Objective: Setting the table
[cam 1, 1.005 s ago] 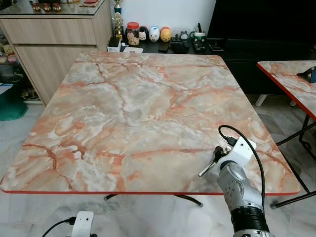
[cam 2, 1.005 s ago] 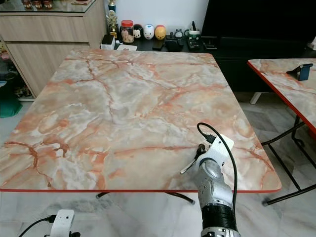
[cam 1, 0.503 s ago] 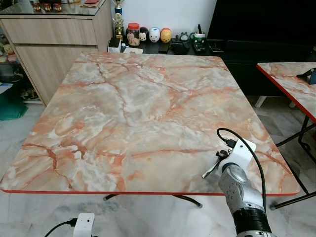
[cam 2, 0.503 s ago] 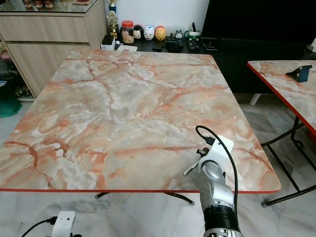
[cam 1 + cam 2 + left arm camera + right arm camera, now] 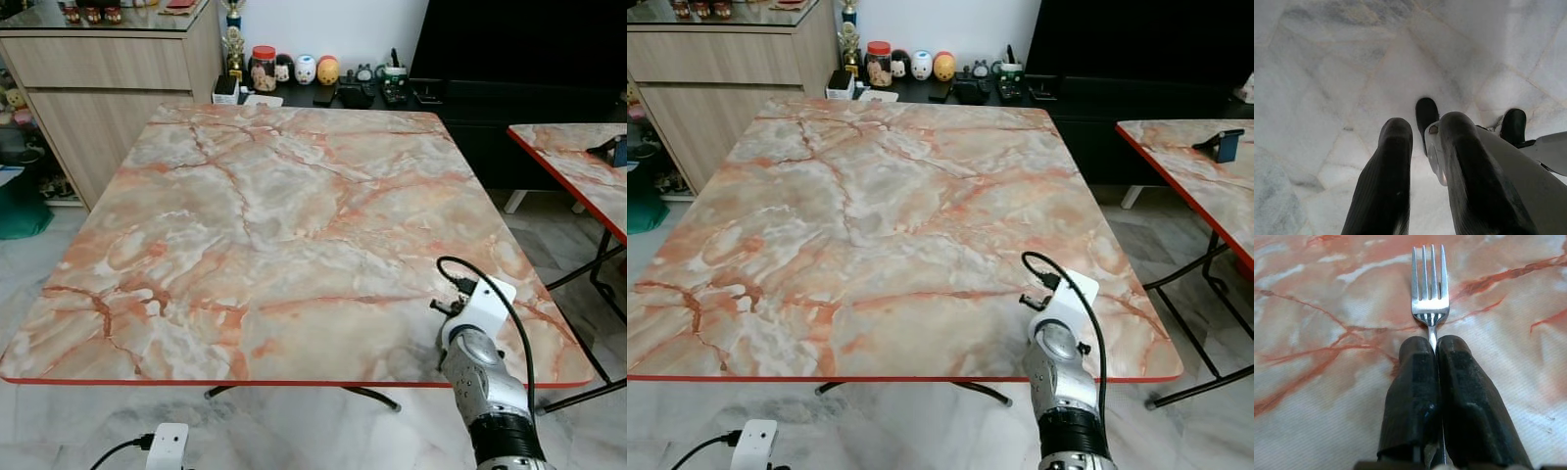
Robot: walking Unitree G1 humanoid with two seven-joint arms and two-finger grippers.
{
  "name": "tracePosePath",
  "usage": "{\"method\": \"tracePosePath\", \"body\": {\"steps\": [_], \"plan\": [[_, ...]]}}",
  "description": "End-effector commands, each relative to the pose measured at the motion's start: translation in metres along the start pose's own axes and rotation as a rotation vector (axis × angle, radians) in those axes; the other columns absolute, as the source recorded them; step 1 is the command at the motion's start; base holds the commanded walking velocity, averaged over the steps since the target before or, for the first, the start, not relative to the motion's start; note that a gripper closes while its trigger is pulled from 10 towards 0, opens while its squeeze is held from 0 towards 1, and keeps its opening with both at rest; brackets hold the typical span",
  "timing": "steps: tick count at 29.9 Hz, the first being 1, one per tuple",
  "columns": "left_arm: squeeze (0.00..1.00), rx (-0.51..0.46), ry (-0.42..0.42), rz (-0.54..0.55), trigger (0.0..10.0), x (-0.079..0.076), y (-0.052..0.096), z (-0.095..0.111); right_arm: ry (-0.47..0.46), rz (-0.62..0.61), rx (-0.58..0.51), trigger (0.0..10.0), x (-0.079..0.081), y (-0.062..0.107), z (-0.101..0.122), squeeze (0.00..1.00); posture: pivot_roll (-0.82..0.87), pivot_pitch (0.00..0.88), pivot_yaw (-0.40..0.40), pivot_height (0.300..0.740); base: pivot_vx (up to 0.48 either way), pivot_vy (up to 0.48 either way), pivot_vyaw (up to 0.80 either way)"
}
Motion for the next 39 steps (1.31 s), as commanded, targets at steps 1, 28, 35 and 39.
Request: {"method": "tracePosePath", "body": {"steps": [1, 28, 35, 39], "plan": [[0.0, 0.023, -0.006, 0.002, 10.0, 0.0, 0.0, -0.006, 0.022, -0.002, 0.056, 0.0, -0.003, -0.002, -0.015, 0.0, -0.05, 0.0, -0.069, 0.74, 0.0, 0.0, 0.0], [0.0, -0.042, -0.041, 0.052, 10.0, 0.001, -0.001, 0.014, 0.159, 0.079, -0.337, 10.0, -0.001, 0.003, 0.041, 0.0, -0.03, 0.0, -0.037, 0.74, 0.0, 0.0, 0.0], [0.0, -0.083, -0.04, 0.071, 10.0, -0.003, -0.002, 0.028, 0.207, 0.095, -0.507, 10.0, 0.004, 0.006, 0.073, 0.0, -0.03, 0.0, -0.012, 0.74, 0.0, 0.0, 0.0], [0.0, -0.11, -0.063, 0.083, 10.0, -0.004, -0.002, 0.039, 0.197, 0.08, -0.608, 10.0, 0.008, 0.013, 0.101, 0.0, -0.07, 0.0, 0.035, 0.74, 0.0, 0.0, 0.0]]}}
Point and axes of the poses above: a point about 5 cm out from each wrist's last joint towards the gripper, its own y axis pointing back from the gripper into the wrist, its own z axis along the axis of the wrist's last joint, x = y × z, the point moved 2 cm from there along -y, pointing out of the wrist towards the gripper, and after that the axes turned 15 degrees about y, right-handed, at the moved point
